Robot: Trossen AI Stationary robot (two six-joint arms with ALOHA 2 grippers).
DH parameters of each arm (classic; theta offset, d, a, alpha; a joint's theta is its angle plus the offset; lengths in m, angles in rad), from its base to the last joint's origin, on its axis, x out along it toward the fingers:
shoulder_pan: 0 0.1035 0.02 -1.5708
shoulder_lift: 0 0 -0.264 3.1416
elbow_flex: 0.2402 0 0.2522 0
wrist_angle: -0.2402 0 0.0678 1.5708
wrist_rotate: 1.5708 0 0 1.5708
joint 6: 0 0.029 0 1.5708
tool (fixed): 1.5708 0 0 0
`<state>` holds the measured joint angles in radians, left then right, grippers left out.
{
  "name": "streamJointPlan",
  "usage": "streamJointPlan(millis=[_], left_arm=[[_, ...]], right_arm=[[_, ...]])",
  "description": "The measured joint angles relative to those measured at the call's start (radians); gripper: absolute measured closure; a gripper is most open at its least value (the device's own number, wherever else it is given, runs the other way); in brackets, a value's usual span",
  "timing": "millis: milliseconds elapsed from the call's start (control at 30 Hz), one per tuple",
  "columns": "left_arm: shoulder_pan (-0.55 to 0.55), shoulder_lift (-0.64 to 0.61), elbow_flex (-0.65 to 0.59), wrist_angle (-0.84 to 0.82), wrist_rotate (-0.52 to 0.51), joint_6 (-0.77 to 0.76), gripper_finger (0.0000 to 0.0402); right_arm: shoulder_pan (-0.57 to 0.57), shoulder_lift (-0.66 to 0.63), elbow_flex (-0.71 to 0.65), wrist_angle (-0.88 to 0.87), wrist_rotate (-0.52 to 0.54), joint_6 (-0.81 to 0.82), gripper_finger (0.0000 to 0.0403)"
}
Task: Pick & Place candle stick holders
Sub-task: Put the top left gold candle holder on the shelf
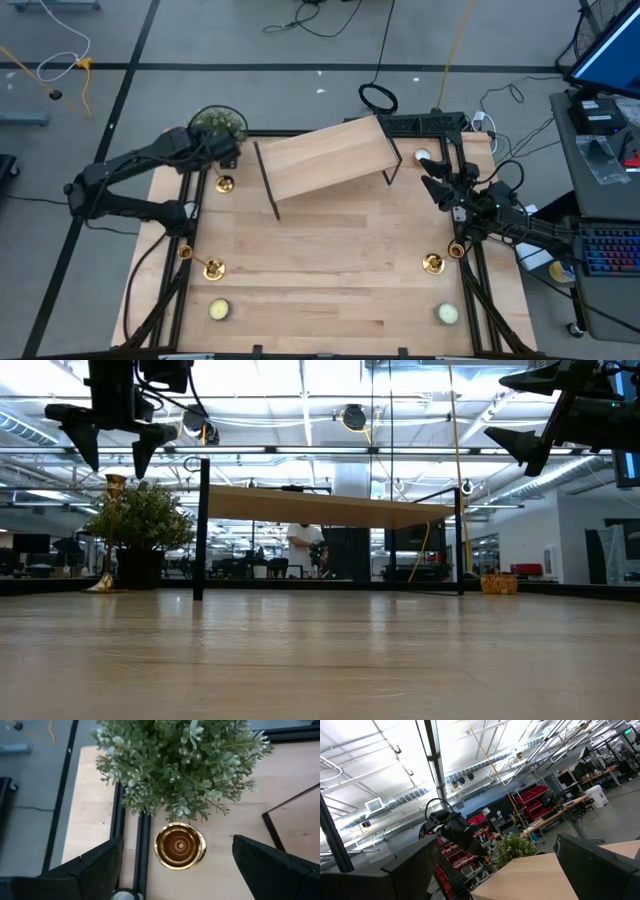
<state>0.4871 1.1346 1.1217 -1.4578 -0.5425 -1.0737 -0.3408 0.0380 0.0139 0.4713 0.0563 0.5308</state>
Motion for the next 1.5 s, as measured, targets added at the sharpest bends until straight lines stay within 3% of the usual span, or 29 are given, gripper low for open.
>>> streamJointPlan(millis=[467,1100,1233,1500], left_arm=[[0.037,0.007,-0.039,0.057,0.053,0.025,0.0037],[0.081,0.012,-0.050,0.072,0.046,0.031,0.0038],[0.092,0.012,-0.049,0.071,0.048,0.038,0.0063],[0.098,0.012,-0.050,0.071,0.045,0.051,0.0161]], right_arm=[[0.000,0.000,0.000,0.000,0.000,0.000,0.0023],[0.000,0.000,0.000,0.019,0.000,0.000,0.0023],[0.000,0.000,0.000,0.028,0.000,0.000,0.0023],[0.000,0.000,0.000,0.027,0.000,0.000,0.0023]])
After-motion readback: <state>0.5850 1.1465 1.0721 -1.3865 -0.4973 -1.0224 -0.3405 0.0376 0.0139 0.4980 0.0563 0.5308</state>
